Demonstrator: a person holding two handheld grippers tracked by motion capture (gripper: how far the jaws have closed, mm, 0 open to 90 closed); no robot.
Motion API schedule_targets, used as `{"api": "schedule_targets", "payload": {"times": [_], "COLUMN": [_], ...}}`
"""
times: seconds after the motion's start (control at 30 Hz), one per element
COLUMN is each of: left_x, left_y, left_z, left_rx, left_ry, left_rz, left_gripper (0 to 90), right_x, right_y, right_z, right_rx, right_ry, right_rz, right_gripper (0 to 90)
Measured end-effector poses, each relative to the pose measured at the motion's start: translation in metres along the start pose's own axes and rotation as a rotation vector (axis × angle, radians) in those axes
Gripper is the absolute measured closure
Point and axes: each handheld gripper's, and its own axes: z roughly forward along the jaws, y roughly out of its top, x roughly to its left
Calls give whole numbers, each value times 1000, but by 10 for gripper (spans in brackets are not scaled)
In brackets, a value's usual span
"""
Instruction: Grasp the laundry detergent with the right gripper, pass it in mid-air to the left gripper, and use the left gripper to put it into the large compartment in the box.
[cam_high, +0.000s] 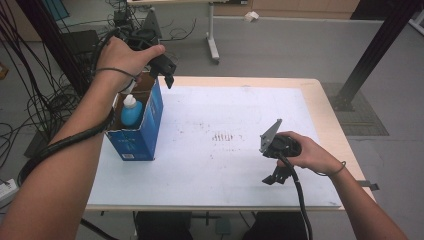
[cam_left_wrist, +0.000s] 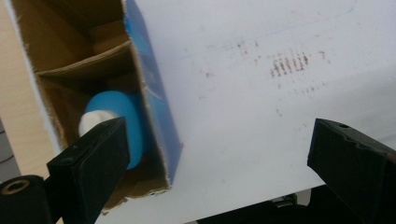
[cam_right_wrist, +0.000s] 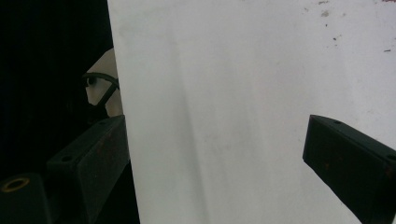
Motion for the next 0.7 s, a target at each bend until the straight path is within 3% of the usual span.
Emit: {"api": "schedule_targets", "payload": {"times": [0.33, 0.7], "left_x": [-33, -54], "left_y": [4, 6], "left_z": [9, 23], "left_rx": [20, 14], "left_ry": [-19, -52], "left_rz": [75, 123], "left_gripper": [73, 74], "right_x": [2, 10], "right_y": [-2, -3], "right_z": [-6, -10], "right_rx": [-5, -20], "right_ry": [-7, -17], "right_rz": [10, 22], "right_gripper": [68, 69]}}
